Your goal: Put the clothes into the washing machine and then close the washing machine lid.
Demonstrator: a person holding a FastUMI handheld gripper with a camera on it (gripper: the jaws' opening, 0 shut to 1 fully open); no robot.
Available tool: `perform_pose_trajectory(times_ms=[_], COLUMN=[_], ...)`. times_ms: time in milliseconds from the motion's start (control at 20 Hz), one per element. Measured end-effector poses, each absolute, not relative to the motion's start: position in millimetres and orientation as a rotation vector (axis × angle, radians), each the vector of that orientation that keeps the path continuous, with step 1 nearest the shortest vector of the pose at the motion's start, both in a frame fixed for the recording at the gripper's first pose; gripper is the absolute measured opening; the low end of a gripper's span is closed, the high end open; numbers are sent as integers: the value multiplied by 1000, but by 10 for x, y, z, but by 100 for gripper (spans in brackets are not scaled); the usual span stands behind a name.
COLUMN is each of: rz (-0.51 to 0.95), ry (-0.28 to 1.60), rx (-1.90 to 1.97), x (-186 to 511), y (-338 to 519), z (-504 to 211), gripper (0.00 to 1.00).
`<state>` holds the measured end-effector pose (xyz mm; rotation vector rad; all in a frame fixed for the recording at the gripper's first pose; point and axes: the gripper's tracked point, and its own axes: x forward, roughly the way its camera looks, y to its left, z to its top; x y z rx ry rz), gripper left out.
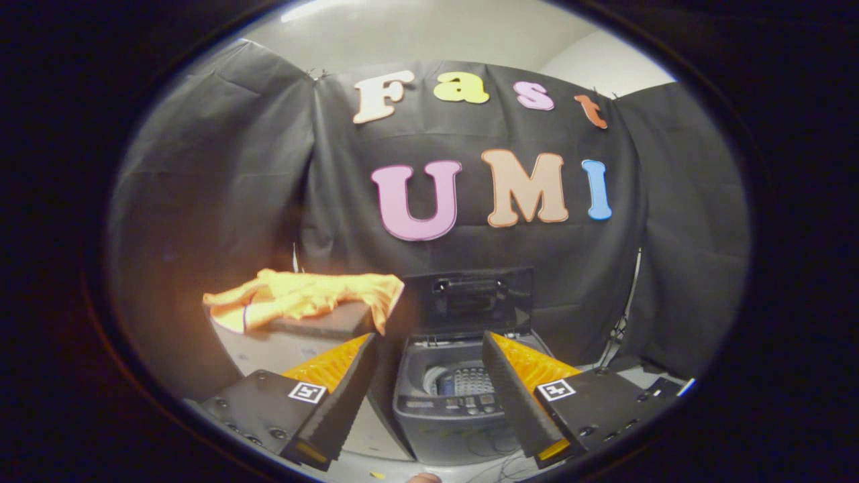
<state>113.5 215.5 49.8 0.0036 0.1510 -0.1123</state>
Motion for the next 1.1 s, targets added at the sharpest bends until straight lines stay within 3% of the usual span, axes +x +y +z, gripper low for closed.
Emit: perform_pose_trajectory(times_ms=[650,1100], rz=[17,7], ry=[242,631], rx=[-5,56], x=[3069,3828], y=[4223,4759], z=[768,-308], gripper=[98,98])
